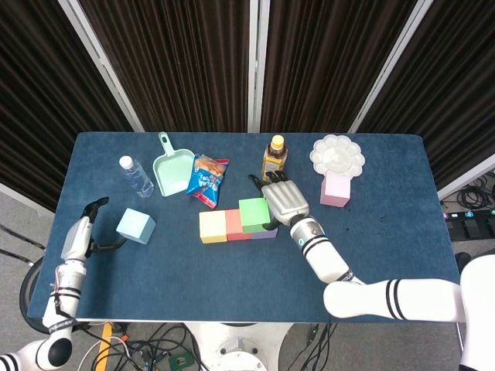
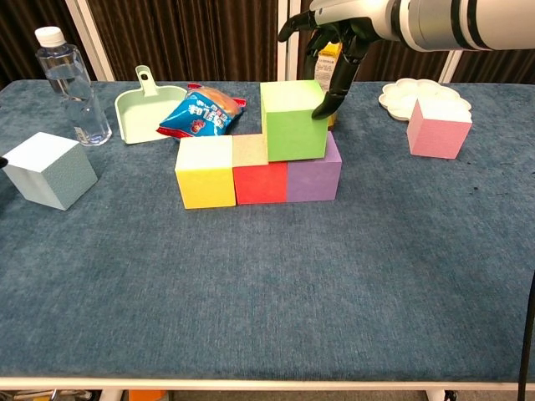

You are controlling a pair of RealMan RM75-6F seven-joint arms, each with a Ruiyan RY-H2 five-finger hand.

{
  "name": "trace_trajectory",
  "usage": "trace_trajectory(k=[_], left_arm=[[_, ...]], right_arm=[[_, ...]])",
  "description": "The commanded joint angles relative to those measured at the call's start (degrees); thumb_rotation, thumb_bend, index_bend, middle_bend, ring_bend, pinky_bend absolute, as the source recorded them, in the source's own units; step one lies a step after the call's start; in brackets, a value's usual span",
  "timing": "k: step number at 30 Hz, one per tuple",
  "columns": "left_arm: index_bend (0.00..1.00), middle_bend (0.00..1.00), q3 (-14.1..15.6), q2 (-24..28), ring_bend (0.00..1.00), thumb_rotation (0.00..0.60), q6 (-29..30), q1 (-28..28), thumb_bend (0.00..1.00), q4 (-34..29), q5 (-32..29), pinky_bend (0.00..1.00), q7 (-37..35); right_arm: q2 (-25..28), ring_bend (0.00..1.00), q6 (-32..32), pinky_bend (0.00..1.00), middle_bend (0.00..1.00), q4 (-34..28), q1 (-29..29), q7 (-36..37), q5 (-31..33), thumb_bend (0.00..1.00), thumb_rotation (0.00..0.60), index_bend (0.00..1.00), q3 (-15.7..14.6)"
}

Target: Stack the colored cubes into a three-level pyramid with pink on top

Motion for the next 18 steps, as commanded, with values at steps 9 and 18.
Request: trace_trajectory(k=[9, 18], left_arm=[[0.1, 0.11, 0.0, 0.2, 0.0, 0.6, -0.4, 0.0, 0.12, 0.1, 0.2, 0.13, -0.8], [0.1, 0.11, 0.1, 0.4, 0.0, 0.6, -0.7, 0.1, 0.11, 0.2, 0.3, 0.13, -1.1]], right_arm=[[-1.8, 0.05, 2.4, 0.0, 0.5, 0.4, 0.8, -1.7, 1.8, 0.17, 0.6, 0.0, 0.7], [-2.5, 0.05, 2.3, 0.0, 0.5, 0.8, 0.7, -2.2, 2.3, 0.17, 0.6, 0.0, 0.8]])
